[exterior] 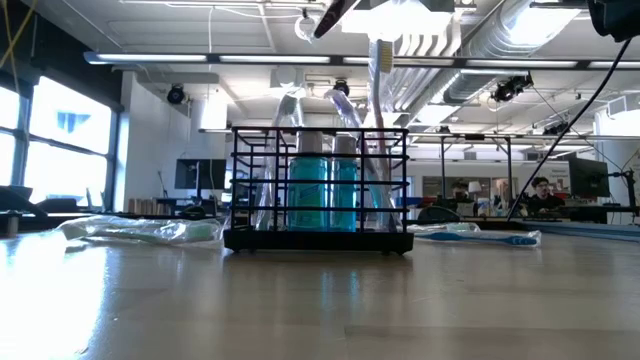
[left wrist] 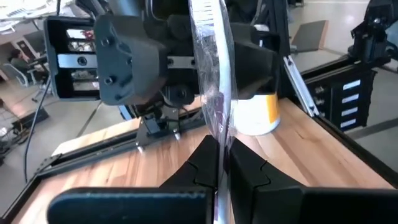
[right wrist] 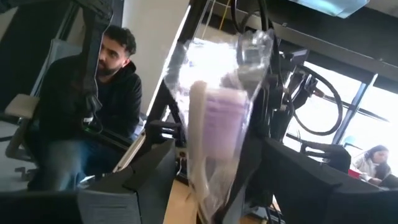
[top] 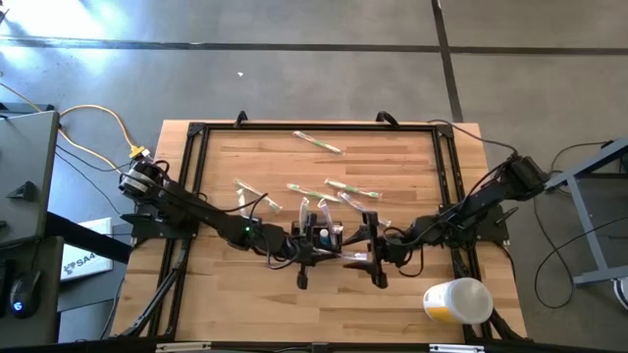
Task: Pick & Place toothbrushing station
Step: Put the violet toothbrush into the wire organizer
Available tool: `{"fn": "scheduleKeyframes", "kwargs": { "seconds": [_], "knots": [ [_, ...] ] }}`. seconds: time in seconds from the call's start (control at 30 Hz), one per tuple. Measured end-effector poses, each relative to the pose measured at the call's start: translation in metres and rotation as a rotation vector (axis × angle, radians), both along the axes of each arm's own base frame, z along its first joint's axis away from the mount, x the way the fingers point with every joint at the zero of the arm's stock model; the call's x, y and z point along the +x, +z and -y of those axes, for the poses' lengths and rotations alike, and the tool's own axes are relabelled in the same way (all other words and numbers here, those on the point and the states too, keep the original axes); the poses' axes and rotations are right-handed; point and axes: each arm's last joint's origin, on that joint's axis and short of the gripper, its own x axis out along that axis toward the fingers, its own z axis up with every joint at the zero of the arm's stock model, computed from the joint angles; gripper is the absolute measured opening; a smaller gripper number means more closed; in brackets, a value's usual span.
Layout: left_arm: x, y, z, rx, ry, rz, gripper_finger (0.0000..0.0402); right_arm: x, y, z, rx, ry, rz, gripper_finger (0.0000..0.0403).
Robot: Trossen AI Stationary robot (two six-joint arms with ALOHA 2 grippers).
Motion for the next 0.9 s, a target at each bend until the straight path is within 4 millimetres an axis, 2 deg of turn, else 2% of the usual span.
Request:
{"fn": "scheduleKeyframes", "kwargs": {
  "seconds": [0.2,0.3,0.5,0.7,0.9],
  "knots": [
    [0.0001,-0.0011,-0.0004,0.006,0.015,-0.008,0.001,0.0003,-0.0001,0.0011,0.008,-0.037,-0.005,0.023],
    [0.0001,-0.0012,-0.0005,0.009,0.016,-0.009,0.001,0.0004,-0.0002,0.0016,0.012,-0.056,-0.008,0.0218],
    [0.0002,-0.0011,-0.0007,0.013,0.019,-0.008,0.0011,0.0008,-0.0017,0.0019,0.009,-0.077,-0.024,0.0144],
    [0.0003,-0.0012,-0.0016,0.016,0.041,-0.008,0.0011,0.0014,-0.0049,0.0017,-0.013,-0.088,-0.052,0.0023],
    [0.0002,-0.0015,-0.0015,0.03,0.039,-0.011,0.0011,0.0016,-0.006,0.0016,-0.036,-0.091,-0.058,0.001]
  ]
}}
